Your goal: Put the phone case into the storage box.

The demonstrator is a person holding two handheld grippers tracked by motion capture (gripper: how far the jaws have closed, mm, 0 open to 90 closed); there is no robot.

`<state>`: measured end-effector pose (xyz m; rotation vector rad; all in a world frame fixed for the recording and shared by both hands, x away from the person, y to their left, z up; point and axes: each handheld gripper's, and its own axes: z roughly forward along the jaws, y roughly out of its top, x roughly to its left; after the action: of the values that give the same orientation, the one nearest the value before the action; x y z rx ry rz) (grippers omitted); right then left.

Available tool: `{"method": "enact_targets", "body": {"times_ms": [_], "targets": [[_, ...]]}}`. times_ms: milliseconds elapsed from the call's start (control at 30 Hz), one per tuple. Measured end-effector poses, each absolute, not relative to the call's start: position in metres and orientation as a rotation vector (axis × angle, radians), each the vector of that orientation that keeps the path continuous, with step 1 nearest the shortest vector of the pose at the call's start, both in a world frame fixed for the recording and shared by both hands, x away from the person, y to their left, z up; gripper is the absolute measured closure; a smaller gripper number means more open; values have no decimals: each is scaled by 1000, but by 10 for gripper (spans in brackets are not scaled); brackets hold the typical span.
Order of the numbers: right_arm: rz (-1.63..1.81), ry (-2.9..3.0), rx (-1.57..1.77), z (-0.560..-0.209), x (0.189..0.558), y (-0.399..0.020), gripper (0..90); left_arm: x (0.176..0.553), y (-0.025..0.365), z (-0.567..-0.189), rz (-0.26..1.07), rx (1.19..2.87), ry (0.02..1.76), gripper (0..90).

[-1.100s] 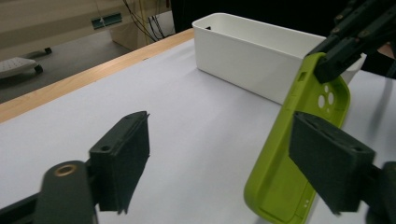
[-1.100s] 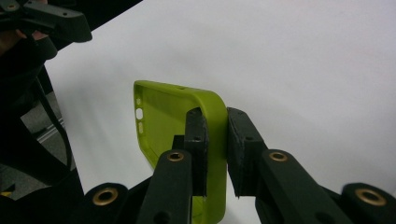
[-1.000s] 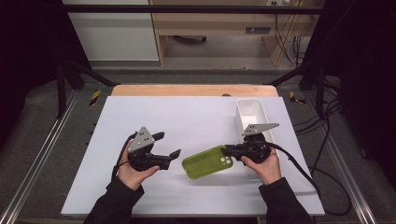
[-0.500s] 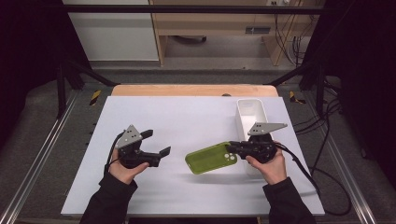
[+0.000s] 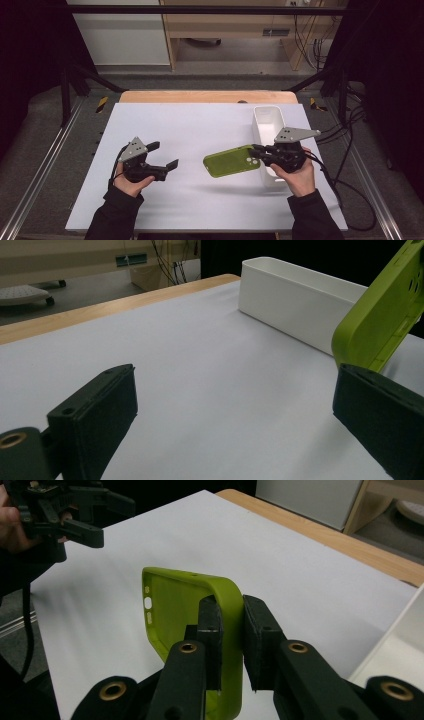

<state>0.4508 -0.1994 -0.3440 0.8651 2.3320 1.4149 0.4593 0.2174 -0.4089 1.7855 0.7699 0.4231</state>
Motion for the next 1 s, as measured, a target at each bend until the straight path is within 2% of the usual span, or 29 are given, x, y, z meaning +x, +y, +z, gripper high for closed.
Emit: {"method": "enact_targets", "body": {"times_ms": [1000], "targets": [[1325,2222,796,-301,460,-206,800,451,254,-433,433,1769,813,25]]}}
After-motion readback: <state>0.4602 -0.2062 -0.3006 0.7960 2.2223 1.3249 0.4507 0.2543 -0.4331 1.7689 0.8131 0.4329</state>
